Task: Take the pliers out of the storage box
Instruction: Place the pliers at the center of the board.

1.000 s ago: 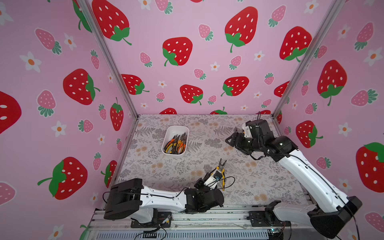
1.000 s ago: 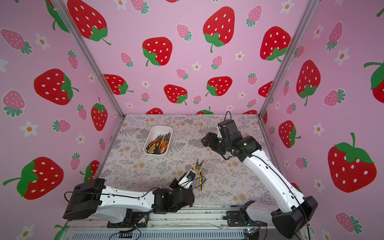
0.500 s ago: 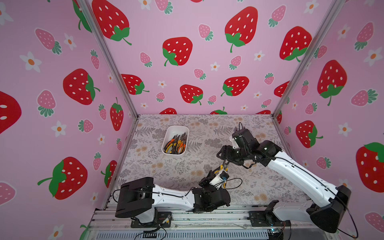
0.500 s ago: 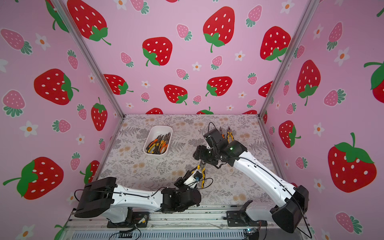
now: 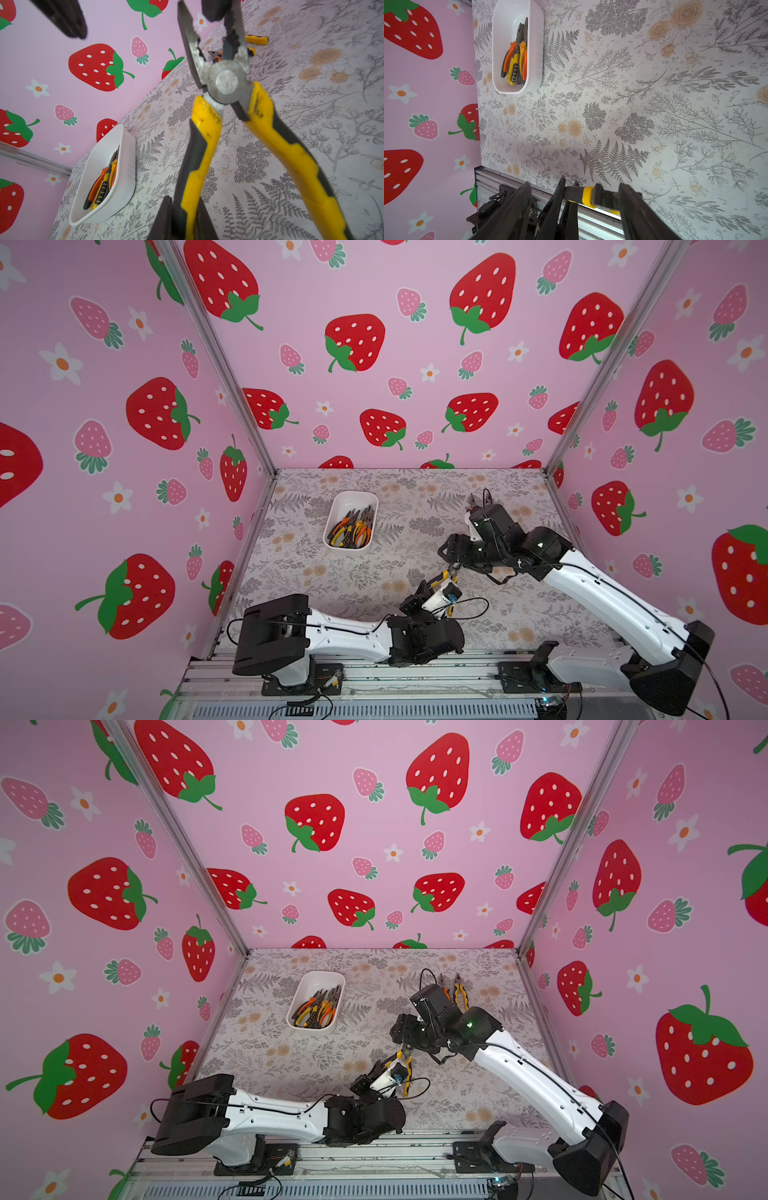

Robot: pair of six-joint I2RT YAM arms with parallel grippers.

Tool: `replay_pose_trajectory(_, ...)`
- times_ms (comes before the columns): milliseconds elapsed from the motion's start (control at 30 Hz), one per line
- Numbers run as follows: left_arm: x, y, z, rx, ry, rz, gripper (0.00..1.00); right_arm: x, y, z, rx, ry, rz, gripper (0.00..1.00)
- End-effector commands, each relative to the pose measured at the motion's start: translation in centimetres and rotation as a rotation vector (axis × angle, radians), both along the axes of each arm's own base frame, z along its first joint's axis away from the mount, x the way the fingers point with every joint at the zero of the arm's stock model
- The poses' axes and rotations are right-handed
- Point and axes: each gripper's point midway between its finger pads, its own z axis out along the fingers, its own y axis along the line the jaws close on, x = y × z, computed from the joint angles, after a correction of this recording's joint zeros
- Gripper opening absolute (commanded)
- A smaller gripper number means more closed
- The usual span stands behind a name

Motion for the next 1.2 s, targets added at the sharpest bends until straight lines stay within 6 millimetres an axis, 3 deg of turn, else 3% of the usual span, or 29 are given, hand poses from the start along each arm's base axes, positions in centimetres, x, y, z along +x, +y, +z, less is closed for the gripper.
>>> replay_pose_trajectory(0, 0.9, 0.1, 3.0, -0.097, -0.069, 0.095, 0.0, -1.3, -1.8, -0.1, -0.049, 0.01, -0.017, 0.71)
replay_pose_trajectory(300, 1.0, 0.0, 3.0, -0.087, -0.07, 0.1, 0.0, -2.2, -2.7, -0.7, -0.077, 0.011, -0.021, 0.71)
replay_pose_trajectory(533, 0.9, -0.3, 3.3, -0.097, -0.064, 0.089, 0.0, -1.9, -0.7, -2.4, -0.03, 0.048, 0.004, 0.69)
replay_pose_trajectory(767, 0.9, -0.2, 3.3, -0.101, -0.06, 0.088, 0.0, -1.5, -0.2, -3.2, -0.026, 0.051, -0.002, 0.67)
replay_pose_trajectory(867, 0.9, -0.3, 3.4, -0.105, -0.06, 0.088, 0.0, -1.2, -0.2, -3.6, -0.035, 0.049, -0.011, 0.61)
replay_pose_trajectory(1000, 0.9, -0.4, 3.4, -0.102, -0.061, 0.086, 0.0, -1.0, -0.1, -4.1, -0.045, 0.052, -0.018, 0.44)
replay_pose_trajectory(1167, 0.9, -0.3, 3.5, -0.104, -0.064, 0.088, 0.0, -0.9, -0.1, -4.5, -0.05, 0.057, -0.024, 0.38)
